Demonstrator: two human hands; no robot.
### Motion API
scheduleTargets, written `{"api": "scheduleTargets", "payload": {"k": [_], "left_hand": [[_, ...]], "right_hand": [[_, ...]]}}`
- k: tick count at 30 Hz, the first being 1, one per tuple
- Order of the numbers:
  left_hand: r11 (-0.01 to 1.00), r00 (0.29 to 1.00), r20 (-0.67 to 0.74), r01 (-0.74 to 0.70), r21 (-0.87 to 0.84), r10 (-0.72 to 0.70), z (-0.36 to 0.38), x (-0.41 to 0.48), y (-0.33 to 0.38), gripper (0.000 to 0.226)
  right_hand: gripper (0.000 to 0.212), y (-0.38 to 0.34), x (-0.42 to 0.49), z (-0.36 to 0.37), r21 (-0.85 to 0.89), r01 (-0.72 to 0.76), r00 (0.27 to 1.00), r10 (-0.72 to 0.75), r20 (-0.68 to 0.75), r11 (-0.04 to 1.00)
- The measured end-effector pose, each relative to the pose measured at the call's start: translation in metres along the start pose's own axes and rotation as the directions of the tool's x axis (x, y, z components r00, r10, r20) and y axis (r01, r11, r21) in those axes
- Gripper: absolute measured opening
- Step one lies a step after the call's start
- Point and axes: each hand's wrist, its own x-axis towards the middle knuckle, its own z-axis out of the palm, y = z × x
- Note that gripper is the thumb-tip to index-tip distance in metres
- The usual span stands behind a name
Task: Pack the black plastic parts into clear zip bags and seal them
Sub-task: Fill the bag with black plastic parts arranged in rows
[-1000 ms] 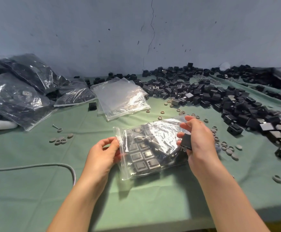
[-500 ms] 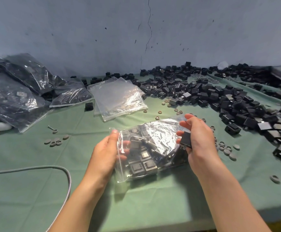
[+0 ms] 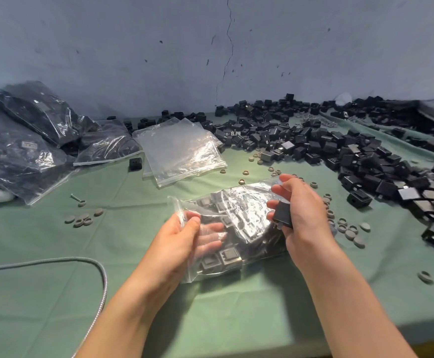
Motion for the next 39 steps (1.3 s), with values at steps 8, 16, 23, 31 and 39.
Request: {"api": "scheduleTargets", "payload": {"k": [8, 16, 23, 31, 39], "left_hand": [[0.998, 0.998, -0.045, 0.033, -0.052, -0.035, -0.006, 0.005, 0.003, 0.010], [0.569, 0.695, -0.176, -0.386, 0.726, 0.697, -0.024, -0.011, 0.004, 0.012], [0.672, 0.807, 0.063, -0.530, 0.518, 0.588, 0.016, -0.034, -0.010, 0.018], [0.955, 0.968, 0.104, -0.245, 0.167, 0.230, 0.006, -0.034, -0.003, 0.024], [0.928, 0.941, -0.077, -0.306, 0.213, 0.328, -0.029, -0.031, 0.012, 0.019]], "right_hand": [[0.015, -0.005, -0.003, -0.001, 0.142, -0.074, 0.993, 0.060, 0.100, 0.987], [0.025, -0.006, -0.009, 0.002, 0.337, -0.259, 0.933, 0.144, 0.330, 0.905], [0.019, 0.016, -0.034, 0.031, 0.406, -0.401, 0.839, 0.151, 0.523, 0.821], [0.024, 0.023, -0.051, 0.045, 0.163, -0.117, 0.865, 0.020, 0.502, 0.980], [0.026, 0.025, -0.052, 0.044, 0.003, 0.129, 0.861, -0.114, 0.496, 0.992]]}}
